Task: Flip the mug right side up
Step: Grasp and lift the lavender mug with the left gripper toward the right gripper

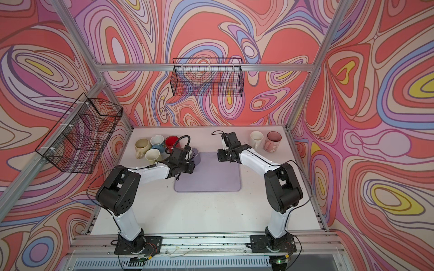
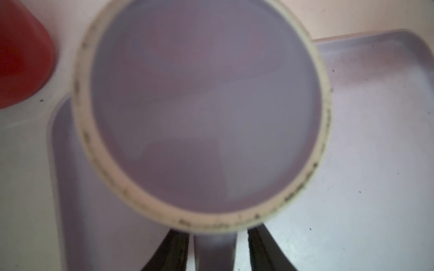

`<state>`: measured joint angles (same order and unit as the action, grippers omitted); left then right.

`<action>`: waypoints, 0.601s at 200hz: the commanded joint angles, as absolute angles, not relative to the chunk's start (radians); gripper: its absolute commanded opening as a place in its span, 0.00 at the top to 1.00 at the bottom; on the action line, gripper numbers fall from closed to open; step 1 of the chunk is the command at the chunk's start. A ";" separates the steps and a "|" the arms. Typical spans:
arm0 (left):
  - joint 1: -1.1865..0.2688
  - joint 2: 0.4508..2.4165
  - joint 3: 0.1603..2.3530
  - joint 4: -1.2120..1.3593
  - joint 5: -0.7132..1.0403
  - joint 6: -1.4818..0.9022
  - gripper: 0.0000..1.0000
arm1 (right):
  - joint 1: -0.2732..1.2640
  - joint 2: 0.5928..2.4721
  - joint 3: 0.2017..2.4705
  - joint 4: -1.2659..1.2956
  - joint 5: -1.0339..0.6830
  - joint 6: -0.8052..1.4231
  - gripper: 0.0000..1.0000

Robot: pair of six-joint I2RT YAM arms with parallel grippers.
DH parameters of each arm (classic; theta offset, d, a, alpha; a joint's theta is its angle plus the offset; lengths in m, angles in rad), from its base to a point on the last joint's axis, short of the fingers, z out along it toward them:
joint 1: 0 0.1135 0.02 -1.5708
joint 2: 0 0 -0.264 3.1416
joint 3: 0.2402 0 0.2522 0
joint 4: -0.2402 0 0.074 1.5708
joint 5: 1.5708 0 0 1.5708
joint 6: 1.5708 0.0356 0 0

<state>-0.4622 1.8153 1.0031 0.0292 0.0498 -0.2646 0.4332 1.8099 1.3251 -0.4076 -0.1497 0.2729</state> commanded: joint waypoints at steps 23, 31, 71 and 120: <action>-0.469 1.815 1.015 0.009 0.008 -0.250 0.78 | 0.427 1.779 1.291 -0.362 -0.164 0.287 0.87; -0.469 1.810 1.015 0.008 0.004 -0.247 0.82 | 0.428 1.778 1.289 -0.362 -0.163 0.287 0.87; -0.468 1.790 1.020 0.003 0.010 -0.244 1.00 | 0.424 1.778 1.273 -0.357 -0.158 0.288 0.88; -0.469 1.710 1.020 0.000 0.062 -0.232 1.00 | 0.380 1.722 1.221 -0.329 -0.192 0.306 0.88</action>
<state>-0.4656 1.7943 1.0054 -0.0017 0.0257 -0.2470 0.4122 1.7718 1.2507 -0.3626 -0.1635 0.2859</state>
